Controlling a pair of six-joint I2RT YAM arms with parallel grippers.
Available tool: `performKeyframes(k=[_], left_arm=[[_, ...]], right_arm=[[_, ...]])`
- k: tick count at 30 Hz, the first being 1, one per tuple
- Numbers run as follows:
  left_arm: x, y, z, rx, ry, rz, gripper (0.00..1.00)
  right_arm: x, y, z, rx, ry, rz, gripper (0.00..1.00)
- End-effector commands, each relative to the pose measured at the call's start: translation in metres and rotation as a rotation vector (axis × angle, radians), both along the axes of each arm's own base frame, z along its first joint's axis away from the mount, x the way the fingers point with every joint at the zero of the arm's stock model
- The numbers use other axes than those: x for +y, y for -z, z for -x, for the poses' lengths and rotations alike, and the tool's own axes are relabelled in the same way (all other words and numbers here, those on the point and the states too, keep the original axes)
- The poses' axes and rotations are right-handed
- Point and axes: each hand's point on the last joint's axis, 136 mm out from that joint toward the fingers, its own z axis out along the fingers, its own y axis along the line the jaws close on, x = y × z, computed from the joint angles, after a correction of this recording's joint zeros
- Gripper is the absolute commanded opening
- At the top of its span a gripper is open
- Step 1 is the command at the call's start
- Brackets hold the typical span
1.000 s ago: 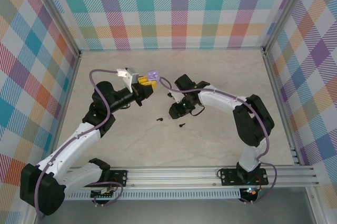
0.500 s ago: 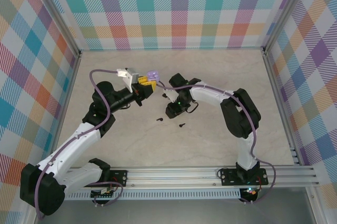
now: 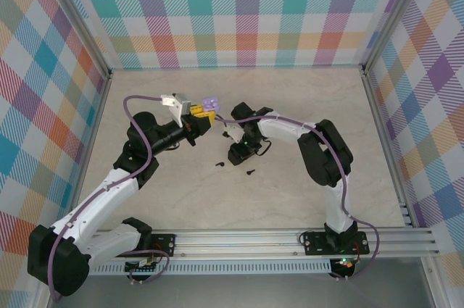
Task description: Insert wireless bluetooth earbuds into charging case
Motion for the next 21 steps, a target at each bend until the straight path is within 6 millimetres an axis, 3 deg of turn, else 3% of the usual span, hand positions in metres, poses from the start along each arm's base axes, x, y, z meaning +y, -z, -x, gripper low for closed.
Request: performKeyframes(k=[1, 9, 15, 21], left_arm=[[0.0022, -0.0015, 0.0000, 0.001, 0.000, 0.010, 0.03], [0.0023, -0.0013, -0.0001, 0.005, -0.002, 0.011, 0.03], [0.0020, 0.0000, -0.0005, 0.009, -0.003, 0.011, 0.03], [0.0019, 0.0010, 0.0001, 0.010, -0.003, 0.011, 0.03]], right_arm=[[0.0050, 0.0022, 0.0043, 0.024, -0.032, -0.007, 0.41], [0.0043, 0.0049, 0.0046, 0.026, -0.020, -0.002, 0.26], [0.0026, 0.0077, 0.0067, 0.044, 0.027, 0.009, 0.20], [0.0062, 0.0022, 0.0079, 0.033, 0.038, -0.002, 0.24]])
